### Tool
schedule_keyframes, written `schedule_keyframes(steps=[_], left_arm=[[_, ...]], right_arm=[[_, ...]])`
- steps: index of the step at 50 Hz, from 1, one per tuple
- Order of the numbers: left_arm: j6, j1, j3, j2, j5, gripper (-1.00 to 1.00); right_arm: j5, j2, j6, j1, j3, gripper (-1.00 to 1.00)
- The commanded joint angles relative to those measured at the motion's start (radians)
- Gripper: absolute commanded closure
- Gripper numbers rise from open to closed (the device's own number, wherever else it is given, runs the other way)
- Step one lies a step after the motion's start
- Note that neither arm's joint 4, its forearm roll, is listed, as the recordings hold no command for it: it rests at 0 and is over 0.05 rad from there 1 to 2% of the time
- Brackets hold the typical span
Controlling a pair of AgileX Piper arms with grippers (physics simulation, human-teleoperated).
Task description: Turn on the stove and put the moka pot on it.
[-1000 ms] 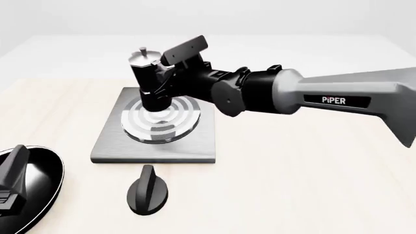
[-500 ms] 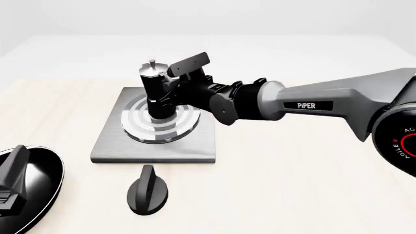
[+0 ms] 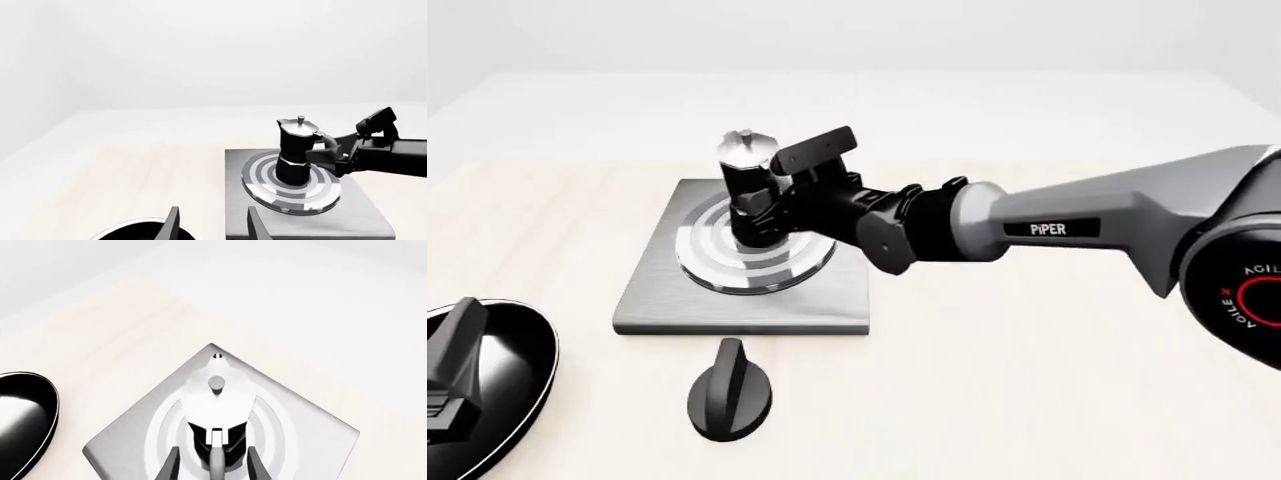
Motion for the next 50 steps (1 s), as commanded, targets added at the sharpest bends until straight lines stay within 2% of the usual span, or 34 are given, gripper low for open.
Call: schedule_keyframes(steps=[1,17,35,50], left_arm=[[-0.003,0.001,0.001,0.000,-0.004,-1.00],[-0.004,-0.002,0.001,0.000,-0.012,-1.00],[0.010,-0.010,0.002,0.000,-0.023,-1.00],[0.011,-0.027,0.007,0.000,-0.018,-1.00]], right_arm=[[0.025,-0.036,-0.026,0.013,0.045,-1.00],[0.153,-0.296,-0.092,0.010,0.155,-1.00],[0.221,-0.597,-0.048,0.043,0.340,-1.00],[0.310,-0.812,-0.065,0.020,0.434,-1.00]])
